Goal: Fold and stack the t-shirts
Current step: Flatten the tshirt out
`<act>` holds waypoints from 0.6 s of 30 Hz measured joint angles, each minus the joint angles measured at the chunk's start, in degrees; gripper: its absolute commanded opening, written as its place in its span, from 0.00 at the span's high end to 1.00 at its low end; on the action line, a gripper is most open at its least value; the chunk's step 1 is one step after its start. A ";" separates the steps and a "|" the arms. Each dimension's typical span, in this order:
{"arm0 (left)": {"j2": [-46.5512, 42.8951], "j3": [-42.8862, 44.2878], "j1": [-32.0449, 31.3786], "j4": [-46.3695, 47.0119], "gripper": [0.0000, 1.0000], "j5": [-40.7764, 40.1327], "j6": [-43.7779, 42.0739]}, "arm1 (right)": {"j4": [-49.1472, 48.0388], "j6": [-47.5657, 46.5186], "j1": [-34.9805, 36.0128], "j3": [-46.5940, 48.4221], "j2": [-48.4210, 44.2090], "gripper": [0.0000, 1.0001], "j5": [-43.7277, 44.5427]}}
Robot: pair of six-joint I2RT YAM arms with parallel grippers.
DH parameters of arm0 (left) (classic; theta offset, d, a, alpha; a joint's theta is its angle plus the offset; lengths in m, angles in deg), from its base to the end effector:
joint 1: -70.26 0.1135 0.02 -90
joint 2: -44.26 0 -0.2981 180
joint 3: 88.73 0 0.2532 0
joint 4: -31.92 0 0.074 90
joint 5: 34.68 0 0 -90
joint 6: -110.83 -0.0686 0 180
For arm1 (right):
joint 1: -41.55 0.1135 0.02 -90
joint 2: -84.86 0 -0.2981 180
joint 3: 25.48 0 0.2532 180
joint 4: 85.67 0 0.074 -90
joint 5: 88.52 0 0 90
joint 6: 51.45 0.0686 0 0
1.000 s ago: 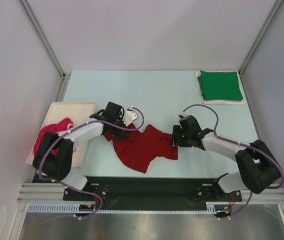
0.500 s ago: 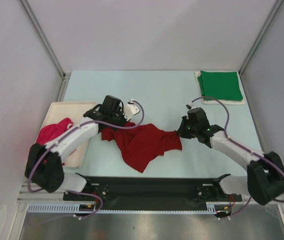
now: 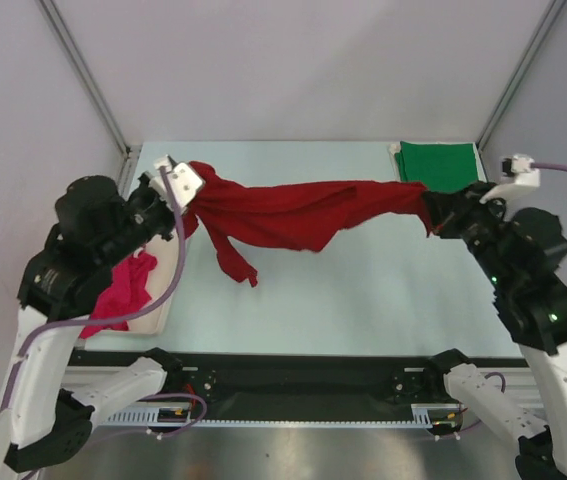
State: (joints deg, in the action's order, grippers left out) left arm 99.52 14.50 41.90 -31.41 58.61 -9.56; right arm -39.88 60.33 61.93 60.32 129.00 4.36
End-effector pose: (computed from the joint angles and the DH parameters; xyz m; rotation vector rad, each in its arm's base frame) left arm 0.1363 -0.0781 0.5088 0.9367 1.5820 -0.0280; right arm 0.1300 0.0446 0.4791 0.0594 1.6675 0.5191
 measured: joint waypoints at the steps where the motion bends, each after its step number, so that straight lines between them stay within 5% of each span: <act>1: -0.63 1.36 0.00 -1.16 0.99 -0.48 0.04 | 1.22 -0.57 0.00 1.97 -0.85 1.00 0.72; 11: -5.64 -3.13 0.00 -4.11 1.00 -0.96 2.43 | 7.30 -1.27 0.00 6.36 -5.92 1.00 0.70; 18: -1.49 -10.86 0.00 -4.48 0.97 7.74 5.51 | 8.72 -3.02 0.00 8.28 -2.08 1.00 3.74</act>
State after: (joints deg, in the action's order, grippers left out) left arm 98.04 3.63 41.90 -35.89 66.34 -4.05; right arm -31.16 57.31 61.93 68.60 126.93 8.09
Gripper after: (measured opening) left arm 0.040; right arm 0.010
